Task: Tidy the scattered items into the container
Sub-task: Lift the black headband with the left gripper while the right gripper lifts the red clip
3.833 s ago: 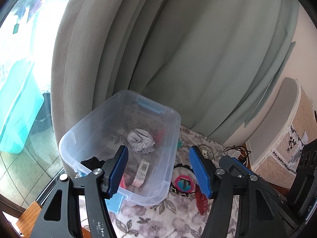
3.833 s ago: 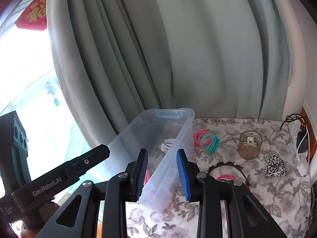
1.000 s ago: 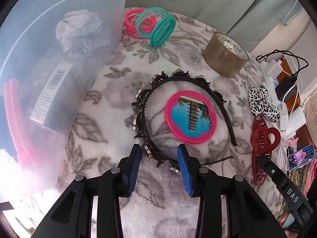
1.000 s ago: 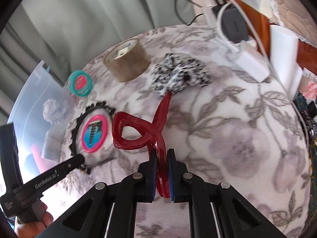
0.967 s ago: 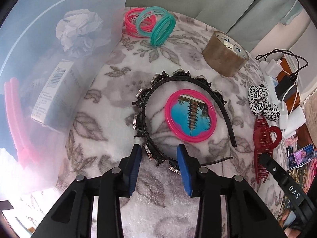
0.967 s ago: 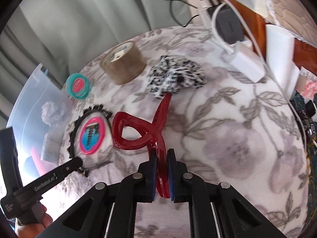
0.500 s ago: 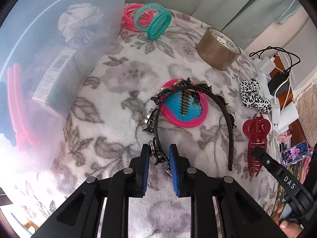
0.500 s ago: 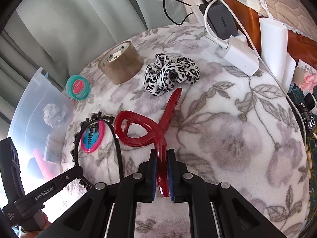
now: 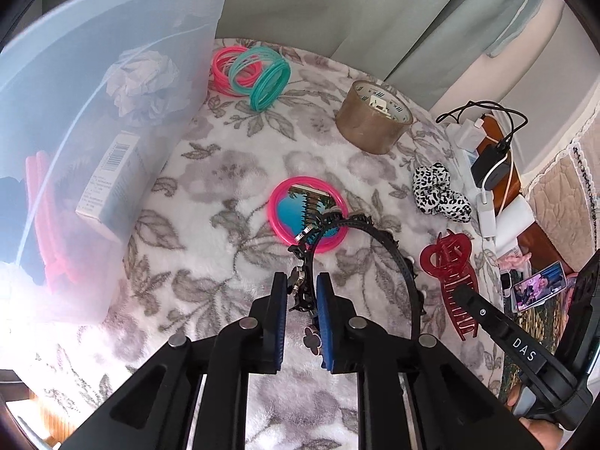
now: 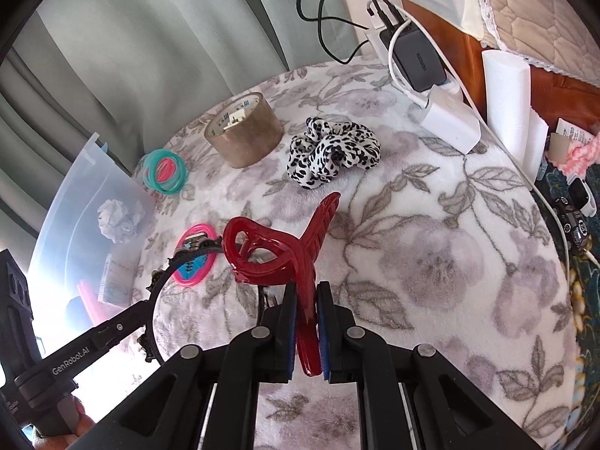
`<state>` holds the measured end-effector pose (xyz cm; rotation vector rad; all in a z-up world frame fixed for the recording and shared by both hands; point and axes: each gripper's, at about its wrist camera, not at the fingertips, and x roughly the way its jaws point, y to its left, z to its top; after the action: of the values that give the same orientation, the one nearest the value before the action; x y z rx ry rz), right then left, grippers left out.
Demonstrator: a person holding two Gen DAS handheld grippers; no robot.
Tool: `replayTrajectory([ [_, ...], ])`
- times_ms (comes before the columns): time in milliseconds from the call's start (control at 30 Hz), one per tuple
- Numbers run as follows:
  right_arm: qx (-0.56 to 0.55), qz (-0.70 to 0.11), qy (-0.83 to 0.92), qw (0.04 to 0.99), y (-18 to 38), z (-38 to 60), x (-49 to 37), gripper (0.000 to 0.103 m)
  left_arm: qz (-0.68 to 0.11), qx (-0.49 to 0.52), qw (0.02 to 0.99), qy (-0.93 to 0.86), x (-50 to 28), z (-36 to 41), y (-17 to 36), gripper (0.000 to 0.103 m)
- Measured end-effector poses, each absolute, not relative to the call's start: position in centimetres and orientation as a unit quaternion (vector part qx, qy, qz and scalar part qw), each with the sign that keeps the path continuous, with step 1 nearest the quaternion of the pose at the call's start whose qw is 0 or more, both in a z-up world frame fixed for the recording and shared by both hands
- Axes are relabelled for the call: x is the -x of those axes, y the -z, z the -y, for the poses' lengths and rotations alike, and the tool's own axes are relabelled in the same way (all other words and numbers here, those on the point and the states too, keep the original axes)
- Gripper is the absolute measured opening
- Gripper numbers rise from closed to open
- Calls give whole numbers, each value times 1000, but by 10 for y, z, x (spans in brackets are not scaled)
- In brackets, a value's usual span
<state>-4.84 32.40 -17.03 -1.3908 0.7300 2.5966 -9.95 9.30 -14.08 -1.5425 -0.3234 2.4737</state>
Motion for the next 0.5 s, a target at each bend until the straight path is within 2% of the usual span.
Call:
replayTrajectory([
  [267,442,-232,-865,53,151,-318,39,11,109,504,113,-849,89,-91,124,14],
  [500,443,-228,-866,49,148,-313,38,11,100,525,104,-839,90,-91,147,14],
])
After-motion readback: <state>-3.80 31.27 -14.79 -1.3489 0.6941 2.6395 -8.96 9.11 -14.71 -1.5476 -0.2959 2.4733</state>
